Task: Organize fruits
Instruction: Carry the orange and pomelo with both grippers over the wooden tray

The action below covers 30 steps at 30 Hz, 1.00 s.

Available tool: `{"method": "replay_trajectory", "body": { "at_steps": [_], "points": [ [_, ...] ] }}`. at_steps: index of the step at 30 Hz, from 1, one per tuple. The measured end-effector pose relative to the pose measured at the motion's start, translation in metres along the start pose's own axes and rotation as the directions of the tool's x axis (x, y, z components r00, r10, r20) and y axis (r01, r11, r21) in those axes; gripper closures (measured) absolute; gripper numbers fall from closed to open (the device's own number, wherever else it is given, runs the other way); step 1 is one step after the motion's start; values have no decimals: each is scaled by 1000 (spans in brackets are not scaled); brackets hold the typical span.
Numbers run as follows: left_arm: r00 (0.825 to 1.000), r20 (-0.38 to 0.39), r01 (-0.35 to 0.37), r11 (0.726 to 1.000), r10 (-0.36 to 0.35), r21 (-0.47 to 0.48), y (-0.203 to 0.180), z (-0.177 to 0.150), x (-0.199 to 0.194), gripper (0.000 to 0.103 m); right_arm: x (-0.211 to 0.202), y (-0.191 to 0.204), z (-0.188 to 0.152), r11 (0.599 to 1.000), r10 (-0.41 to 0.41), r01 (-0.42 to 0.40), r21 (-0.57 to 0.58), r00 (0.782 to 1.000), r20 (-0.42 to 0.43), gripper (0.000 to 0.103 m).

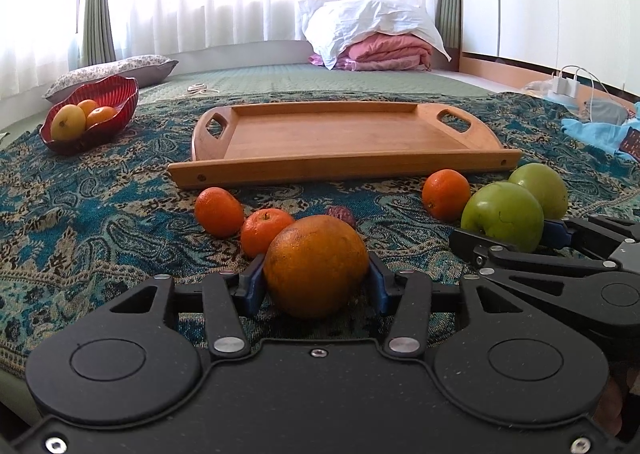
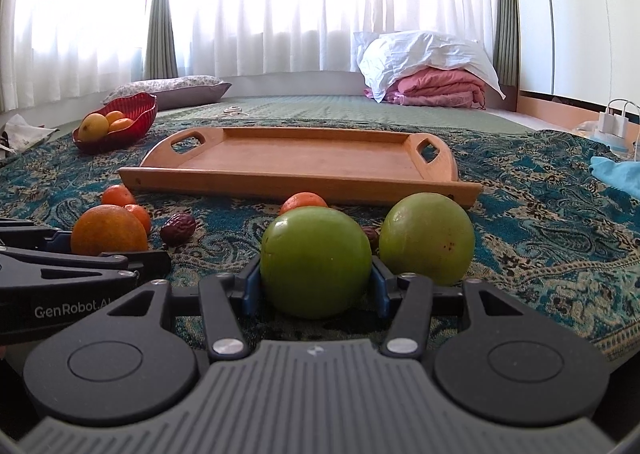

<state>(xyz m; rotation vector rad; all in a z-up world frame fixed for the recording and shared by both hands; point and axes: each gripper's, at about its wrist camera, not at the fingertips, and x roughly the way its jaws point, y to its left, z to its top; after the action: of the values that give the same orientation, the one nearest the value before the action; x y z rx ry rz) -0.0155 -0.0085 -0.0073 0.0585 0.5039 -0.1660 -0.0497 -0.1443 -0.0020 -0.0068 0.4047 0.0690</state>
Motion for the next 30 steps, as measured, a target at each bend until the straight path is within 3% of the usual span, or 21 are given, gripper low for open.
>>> {"method": "replay_trajectory", "body": {
  "at_steps": [16, 30],
  "points": [
    [998, 51, -30, 999, 31, -14, 1, 23, -10, 57, -18, -2, 8, 999, 4, -8, 46, 997, 81, 48],
    [995, 93, -33, 999, 34, -20, 3, 80, -2, 57, -19, -19, 55, 994, 14, -29, 103, 990, 144, 48]
  ]
}}
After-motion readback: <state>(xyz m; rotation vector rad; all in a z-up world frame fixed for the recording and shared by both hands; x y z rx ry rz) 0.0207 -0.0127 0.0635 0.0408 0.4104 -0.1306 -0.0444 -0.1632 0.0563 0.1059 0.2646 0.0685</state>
